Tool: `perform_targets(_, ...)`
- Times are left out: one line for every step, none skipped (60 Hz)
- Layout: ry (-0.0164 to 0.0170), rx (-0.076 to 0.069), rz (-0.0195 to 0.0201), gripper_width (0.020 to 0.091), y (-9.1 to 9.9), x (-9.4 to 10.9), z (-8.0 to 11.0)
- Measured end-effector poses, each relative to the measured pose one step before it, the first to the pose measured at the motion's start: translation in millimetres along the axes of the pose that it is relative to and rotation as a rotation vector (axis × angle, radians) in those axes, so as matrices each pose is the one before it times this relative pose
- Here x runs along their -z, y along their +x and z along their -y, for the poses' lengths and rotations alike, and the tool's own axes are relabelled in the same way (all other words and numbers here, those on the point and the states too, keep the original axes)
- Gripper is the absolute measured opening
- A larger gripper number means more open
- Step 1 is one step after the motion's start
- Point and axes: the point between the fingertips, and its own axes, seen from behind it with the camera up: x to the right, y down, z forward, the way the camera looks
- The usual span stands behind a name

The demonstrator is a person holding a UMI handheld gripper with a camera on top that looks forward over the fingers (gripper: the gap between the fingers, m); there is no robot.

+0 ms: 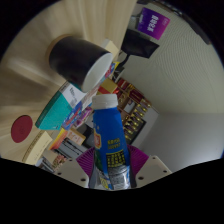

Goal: Pour water

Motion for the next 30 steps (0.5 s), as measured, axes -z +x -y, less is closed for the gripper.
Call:
perform_targets(0.00149,0.0098,-0.00029,0.0473,-1.31,-1.68,1.52)
perform_targets(0.00211,0.0104,0.00125,0.0473,-1.35,-0.96,1.83)
perform_targets(0.00133,0.0104,0.00083,0.0474,-1.29,-0.54,1.34)
perform_targets(0.00200,0.0096,0.00050,0.0476,-1.22,-0.54,1.68)
perform_targets(0.00327,0.0087,0.00191,0.0475,-1.36,-0.59,1.59)
perform_targets(0.00416,0.0085,0.00246,0.0477,-1.49,-0.50,1.62)
perform_targets(-0.00022,0.0063,-0.00056,0.0474,1.71,4.49,-0.30)
perform_targets(-0.00478,0.0054,-0.00070,0.0475,1.09,-3.26,-0.73)
perform_targets(0.00239,0.0033,0.00032,0.0473,0.05,-0.26,0.51)
perform_targets(0.00112,0.0017,0.00102,0.0470,-0.55,-0.36,-0.12)
perform_targets(0.00078,-0.0014,-0.00015,0.0474,-0.43,-0.55,-0.20)
perform_targets(0.00011,-0.0019,0.00114,0.0476,-0.72,-0.69,-0.35)
perform_targets(0.00036,-0.0031,-0.00025,0.0477,-0.85,1.28,-0.84)
perform_targets(0.00028,-0.0032,0.00149,0.0475,-0.17,-1.17,-0.25)
perform_targets(-0.00010,-0.0036,0.00020,0.0477,0.06,-0.51,-0.40)
perform_targets(-0.00067,-0.0051,-0.00164,0.0474,0.57,-0.44,-0.70)
perform_targets(-0.00054,-0.0057,-0.00298,0.0473,0.94,-0.29,-0.79)
perform_targets(0.00007,-0.0065,-0.00396,0.0473,1.46,-0.05,-0.83)
perform_targets(-0.00023,-0.0089,-0.00499,0.0471,1.73,0.02,-1.09)
perform_targets(-0.00056,-0.0139,-0.00871,0.0474,0.59,1.09,-1.37)
perform_targets(-0.00003,-0.0160,-0.00561,0.0472,2.52,0.12,-1.31)
perform_targets(-0.00052,-0.0235,-0.00637,0.0475,2.93,0.30,-1.60)
perform_targets(0.00353,-0.0305,-0.00143,0.0472,2.14,-1.64,-2.72)
perform_targets(-0.00461,-0.0456,-0.00755,0.0472,3.75,0.60,-3.33)
perform_targets(-0.00632,-0.0576,-0.00659,0.0470,4.00,0.17,-3.77)
perform_targets(-0.00871,-0.0687,-0.00598,0.0474,4.16,0.81,-4.39)
perform_targets(-0.01032,-0.0787,-0.00543,0.0472,3.93,0.42,-4.53)
perform_targets(-0.01247,-0.0879,-0.00529,0.0471,4.25,0.75,-5.03)
perform_targets(-0.01406,-0.0960,-0.00599,0.0472,4.34,0.99,-5.35)
perform_targets(-0.01547,-0.1024,-0.00248,0.0472,2.63,-1.19,-4.50)
